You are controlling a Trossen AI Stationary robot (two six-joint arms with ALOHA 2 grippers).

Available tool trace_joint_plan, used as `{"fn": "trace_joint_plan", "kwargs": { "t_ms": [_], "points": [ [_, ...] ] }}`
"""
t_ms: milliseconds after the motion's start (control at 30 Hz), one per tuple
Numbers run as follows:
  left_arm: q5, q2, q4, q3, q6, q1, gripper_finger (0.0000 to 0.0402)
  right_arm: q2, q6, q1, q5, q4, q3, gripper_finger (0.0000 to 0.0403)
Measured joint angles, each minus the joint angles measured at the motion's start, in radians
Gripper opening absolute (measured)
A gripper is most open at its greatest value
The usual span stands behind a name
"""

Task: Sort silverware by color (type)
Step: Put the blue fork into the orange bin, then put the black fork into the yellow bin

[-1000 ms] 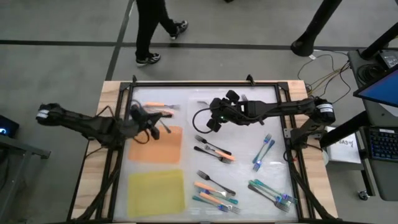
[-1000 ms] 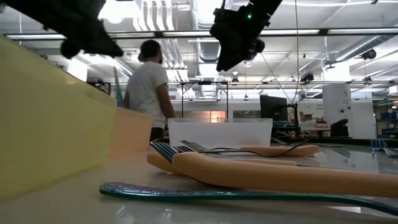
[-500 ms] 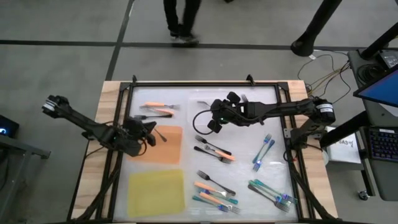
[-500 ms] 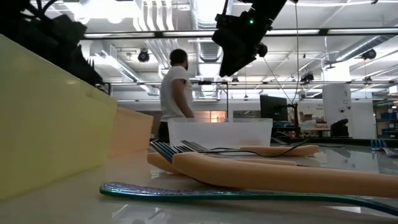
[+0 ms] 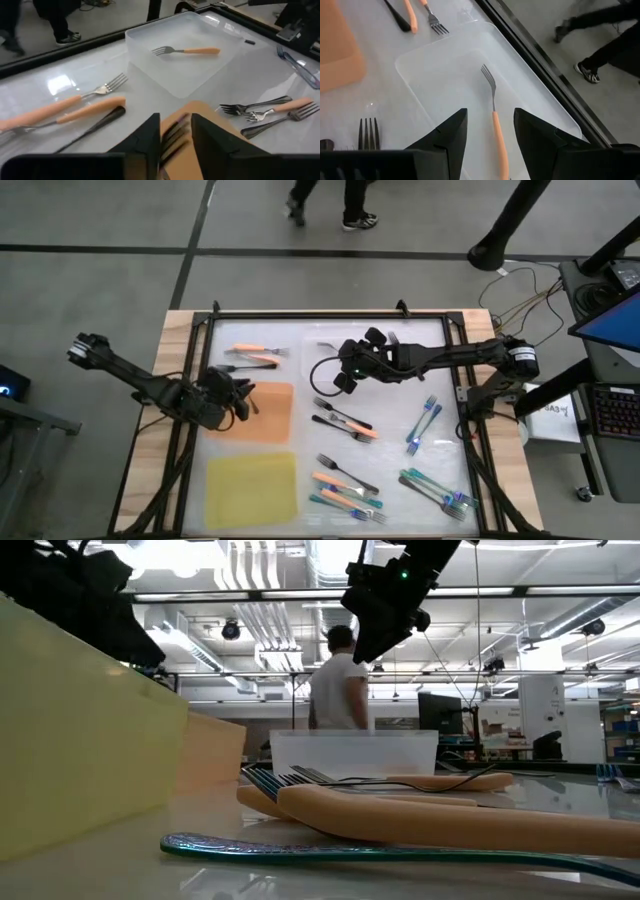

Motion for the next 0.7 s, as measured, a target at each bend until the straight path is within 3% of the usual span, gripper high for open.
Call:
{"fn": "trace_joint_plan", "kwargs": {
  "t_ms": [100, 367, 533, 700],
  "points": [
    [0.023, 0.000, -0.032, 0.029, 0.021, 0.000, 0.0119, 0.000, 0.000, 0.000, 0.000, 0.000, 0.000, 0.0153],
    [0.290, 0.028, -0.032, 0.032, 0.004, 0.000, 0.0116, 0.000, 0.000, 0.000, 0.000, -0.002, 0.000, 0.0153],
    [0.315, 0.072, -0.053, 0.024, -0.040, 0.000, 0.0082, 0.000, 0.000, 0.000, 0.001, -0.002, 0.000, 0.0153],
    [0.353, 0.106, -0.142, 0.023, -0.106, 0.000, 0.0019, 0.000, 0.000, 0.000, 0.001, -0.004, 0.000, 0.0153]
  ]
}}
